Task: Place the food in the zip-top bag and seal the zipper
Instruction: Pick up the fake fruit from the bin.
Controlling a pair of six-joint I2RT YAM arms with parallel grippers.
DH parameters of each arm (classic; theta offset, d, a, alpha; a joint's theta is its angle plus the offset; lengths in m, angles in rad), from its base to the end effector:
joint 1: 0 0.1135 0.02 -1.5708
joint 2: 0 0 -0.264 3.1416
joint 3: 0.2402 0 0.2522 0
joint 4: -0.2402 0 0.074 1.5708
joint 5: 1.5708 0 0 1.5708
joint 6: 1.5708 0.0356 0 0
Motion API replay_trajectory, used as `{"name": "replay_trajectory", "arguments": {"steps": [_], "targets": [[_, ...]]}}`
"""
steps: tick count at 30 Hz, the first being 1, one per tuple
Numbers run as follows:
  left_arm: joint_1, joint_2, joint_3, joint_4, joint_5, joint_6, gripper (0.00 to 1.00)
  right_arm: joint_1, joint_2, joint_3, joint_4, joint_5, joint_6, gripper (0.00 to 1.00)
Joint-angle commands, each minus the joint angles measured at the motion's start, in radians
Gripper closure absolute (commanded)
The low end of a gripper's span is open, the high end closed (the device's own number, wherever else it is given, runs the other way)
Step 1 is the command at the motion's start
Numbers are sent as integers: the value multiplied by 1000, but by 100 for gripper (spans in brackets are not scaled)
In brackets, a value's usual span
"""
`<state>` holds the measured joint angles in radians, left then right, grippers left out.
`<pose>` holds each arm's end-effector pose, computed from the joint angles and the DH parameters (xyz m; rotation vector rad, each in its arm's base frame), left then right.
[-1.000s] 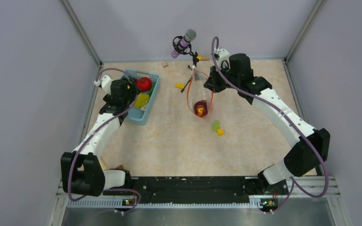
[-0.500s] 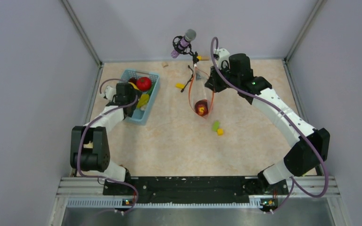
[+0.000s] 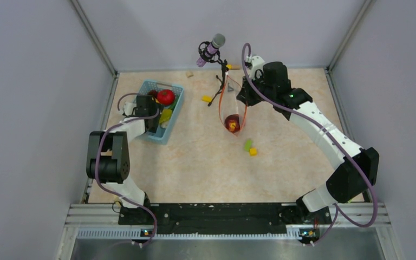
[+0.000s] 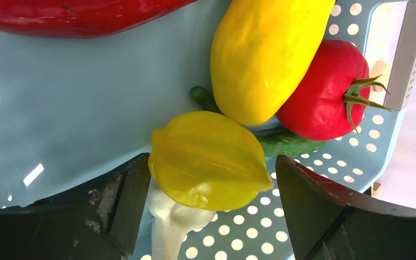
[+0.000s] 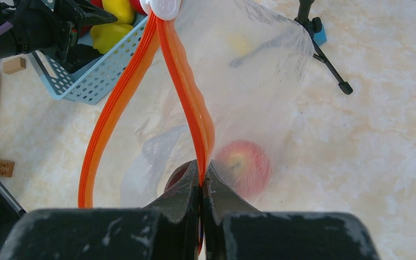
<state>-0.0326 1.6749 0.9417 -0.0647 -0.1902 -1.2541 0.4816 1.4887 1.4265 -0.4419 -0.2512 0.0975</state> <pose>0.3457 -0.0045 0.1787 -1.4436 1.9008 -0.4002 0.2986 0.1660 0.3689 -0.5571 2.0411 0.6110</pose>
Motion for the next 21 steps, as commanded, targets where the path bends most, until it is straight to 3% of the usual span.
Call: {"name": "replay_trajectory", "arguments": {"steps": [1, 8, 14, 19, 21], "targets": [[7, 40, 57, 52, 1, -21, 12, 2, 7, 44, 16, 10, -14, 100], [10, 54, 100, 8, -6, 10, 36, 2, 8, 43, 18, 16, -20, 100], [11, 38, 96, 0, 12, 33, 70, 2, 17, 47, 17, 14, -17, 100], [11, -9, 82, -12, 11, 65, 88, 2, 18, 48, 17, 6, -18, 100], [10, -43, 74, -28, 2, 76, 100, 2, 16, 48, 17, 3, -17, 100]]}}
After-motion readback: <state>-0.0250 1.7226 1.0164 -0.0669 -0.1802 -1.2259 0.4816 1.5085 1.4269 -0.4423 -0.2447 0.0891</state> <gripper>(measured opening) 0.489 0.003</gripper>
